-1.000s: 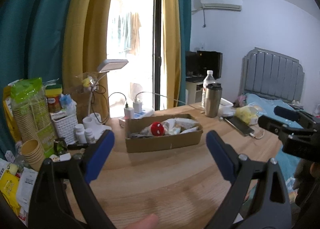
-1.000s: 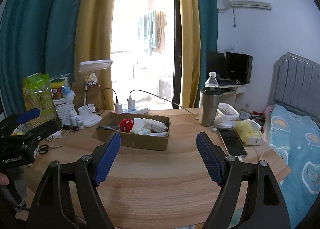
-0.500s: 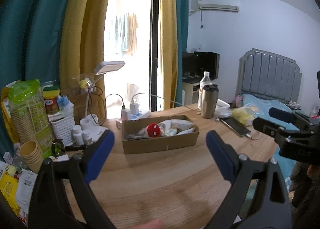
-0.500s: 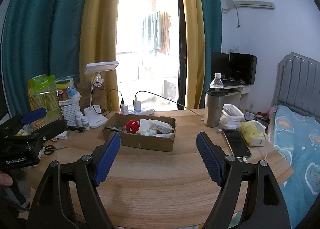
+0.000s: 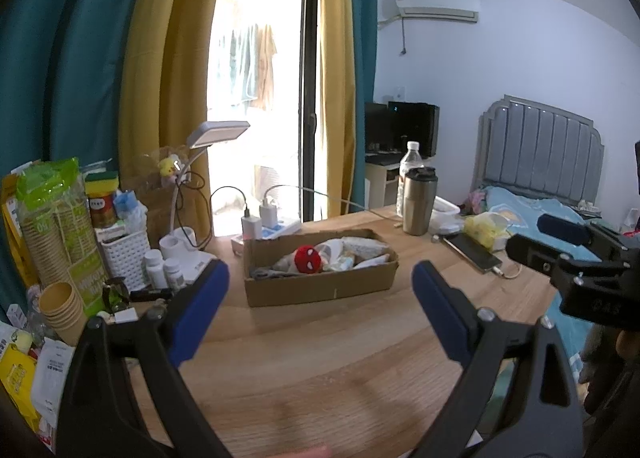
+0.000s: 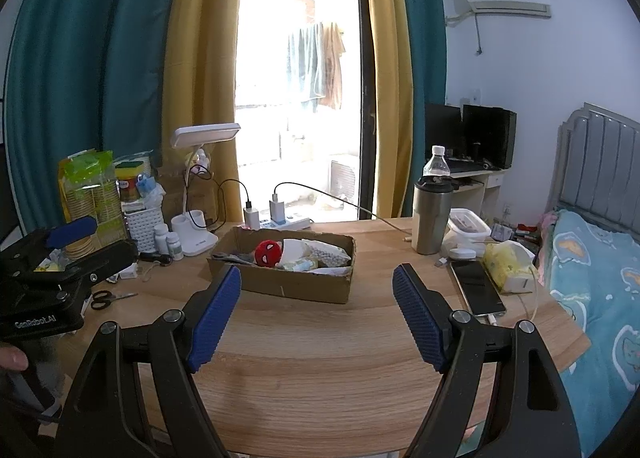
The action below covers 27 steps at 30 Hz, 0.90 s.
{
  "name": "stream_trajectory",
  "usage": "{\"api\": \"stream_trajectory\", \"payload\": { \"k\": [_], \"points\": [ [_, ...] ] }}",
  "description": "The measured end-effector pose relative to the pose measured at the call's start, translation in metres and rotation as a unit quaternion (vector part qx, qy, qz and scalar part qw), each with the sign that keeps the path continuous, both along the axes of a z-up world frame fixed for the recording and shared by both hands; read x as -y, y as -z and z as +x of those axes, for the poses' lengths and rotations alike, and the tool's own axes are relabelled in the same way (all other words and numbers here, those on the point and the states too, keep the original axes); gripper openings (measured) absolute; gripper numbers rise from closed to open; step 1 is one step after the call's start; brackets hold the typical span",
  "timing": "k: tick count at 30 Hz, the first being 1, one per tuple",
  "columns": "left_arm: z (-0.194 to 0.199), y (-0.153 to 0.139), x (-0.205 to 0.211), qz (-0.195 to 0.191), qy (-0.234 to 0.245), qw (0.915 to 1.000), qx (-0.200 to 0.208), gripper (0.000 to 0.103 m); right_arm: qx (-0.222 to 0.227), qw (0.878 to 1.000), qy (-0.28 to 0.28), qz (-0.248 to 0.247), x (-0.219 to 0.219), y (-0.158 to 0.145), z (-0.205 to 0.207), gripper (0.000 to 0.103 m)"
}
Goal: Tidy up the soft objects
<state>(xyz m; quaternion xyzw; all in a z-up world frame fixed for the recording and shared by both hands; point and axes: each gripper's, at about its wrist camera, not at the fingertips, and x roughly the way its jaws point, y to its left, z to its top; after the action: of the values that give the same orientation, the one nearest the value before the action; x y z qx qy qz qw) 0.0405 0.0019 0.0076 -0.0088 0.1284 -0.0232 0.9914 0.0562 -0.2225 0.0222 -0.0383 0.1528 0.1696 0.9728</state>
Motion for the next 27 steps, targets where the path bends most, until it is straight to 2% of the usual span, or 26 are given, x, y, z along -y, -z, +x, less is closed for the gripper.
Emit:
{"api": "stream_trajectory", "payload": {
  "k": [27],
  "points": [
    [-0.0024,0.0023,0.0011,-0.003,-0.004,1.0000,0.000,0.094,-0.001,1.000,-0.002,-0.001,-0.0019,0.0013,-0.0008,0.081]
  ]
}}
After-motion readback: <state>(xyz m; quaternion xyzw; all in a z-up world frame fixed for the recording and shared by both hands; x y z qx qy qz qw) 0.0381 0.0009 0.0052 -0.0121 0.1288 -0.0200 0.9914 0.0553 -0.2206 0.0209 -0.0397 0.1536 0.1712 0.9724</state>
